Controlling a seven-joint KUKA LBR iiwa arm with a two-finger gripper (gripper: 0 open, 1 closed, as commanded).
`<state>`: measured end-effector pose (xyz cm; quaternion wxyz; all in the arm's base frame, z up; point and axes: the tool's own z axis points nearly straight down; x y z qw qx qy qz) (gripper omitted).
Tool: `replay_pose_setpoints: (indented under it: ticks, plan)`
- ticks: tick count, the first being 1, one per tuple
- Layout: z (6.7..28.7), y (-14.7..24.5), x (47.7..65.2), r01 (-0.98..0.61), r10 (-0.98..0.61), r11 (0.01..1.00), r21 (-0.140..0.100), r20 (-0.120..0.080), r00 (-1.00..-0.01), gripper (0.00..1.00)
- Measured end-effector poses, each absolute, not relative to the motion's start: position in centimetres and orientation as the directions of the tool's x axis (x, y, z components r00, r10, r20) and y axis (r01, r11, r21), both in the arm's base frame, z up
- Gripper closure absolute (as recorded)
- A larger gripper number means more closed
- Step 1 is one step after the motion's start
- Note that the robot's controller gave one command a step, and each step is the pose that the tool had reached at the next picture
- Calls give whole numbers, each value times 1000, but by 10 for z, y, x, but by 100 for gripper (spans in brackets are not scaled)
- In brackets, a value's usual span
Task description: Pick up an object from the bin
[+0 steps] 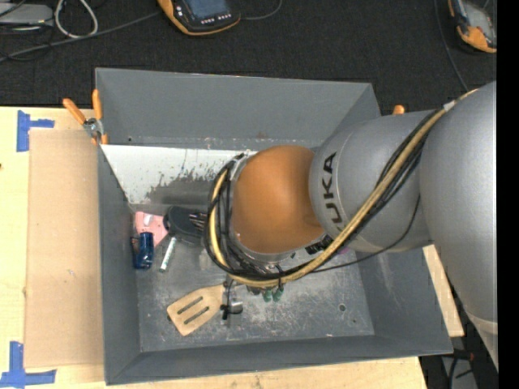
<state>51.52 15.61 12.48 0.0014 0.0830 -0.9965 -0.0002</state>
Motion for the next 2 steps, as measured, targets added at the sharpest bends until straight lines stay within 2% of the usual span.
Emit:
replay_pose_setpoints:
  ticks: [1, 2]
  plan:
    - [121, 142, 518, -179, -179, 984, 1, 4, -984, 0]
    - [103, 154, 525, -244, -244, 970, -1, 8, -970, 0]
